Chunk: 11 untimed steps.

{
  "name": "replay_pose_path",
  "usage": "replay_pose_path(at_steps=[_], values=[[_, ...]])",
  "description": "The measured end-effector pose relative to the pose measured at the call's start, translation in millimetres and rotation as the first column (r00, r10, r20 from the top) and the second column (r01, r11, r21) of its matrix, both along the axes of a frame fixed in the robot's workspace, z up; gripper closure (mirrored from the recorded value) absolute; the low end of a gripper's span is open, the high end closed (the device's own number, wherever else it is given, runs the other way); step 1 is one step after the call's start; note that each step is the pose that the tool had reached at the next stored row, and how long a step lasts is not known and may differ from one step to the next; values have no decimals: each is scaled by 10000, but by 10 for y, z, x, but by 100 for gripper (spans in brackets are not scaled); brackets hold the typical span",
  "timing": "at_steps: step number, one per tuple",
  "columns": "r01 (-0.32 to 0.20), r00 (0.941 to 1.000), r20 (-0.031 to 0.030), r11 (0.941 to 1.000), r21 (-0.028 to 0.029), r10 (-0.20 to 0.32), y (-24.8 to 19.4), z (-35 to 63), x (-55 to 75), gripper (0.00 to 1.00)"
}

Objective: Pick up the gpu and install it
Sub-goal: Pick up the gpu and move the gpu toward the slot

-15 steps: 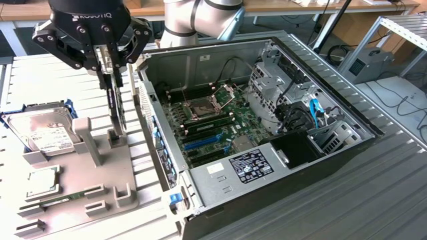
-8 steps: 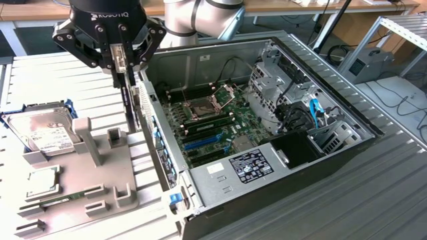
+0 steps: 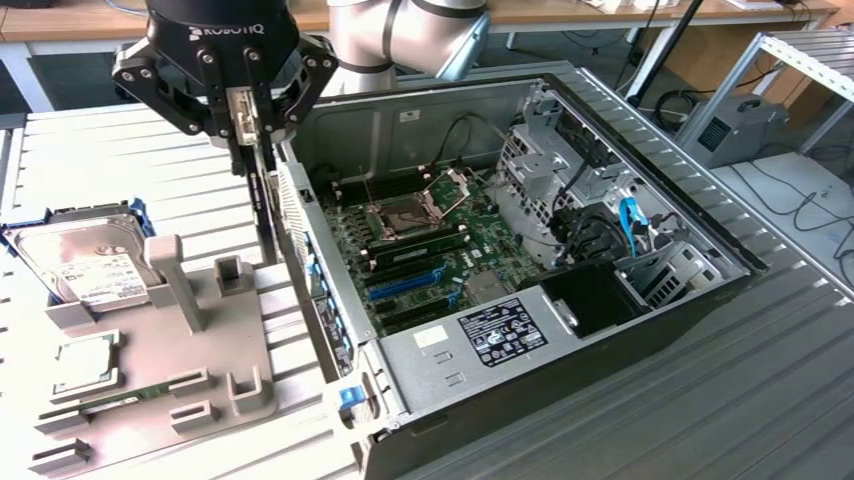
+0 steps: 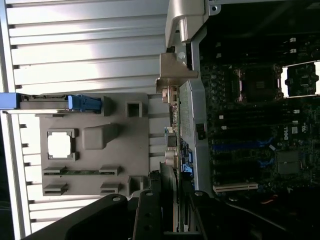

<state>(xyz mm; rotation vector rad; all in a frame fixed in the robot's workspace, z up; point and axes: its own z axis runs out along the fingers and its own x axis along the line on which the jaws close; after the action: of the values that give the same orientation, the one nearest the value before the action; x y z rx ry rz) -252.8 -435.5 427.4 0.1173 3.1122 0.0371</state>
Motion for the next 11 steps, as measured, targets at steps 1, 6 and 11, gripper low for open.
replay_pose_path(at_steps=[1,6,11], values=[[0,10000,0,10000,-3,0,0,0,5,74],[0,10000,0,10000,-15,0,0,0,34,74],[0,10000,0,10000,-27,0,0,0,63,74]])
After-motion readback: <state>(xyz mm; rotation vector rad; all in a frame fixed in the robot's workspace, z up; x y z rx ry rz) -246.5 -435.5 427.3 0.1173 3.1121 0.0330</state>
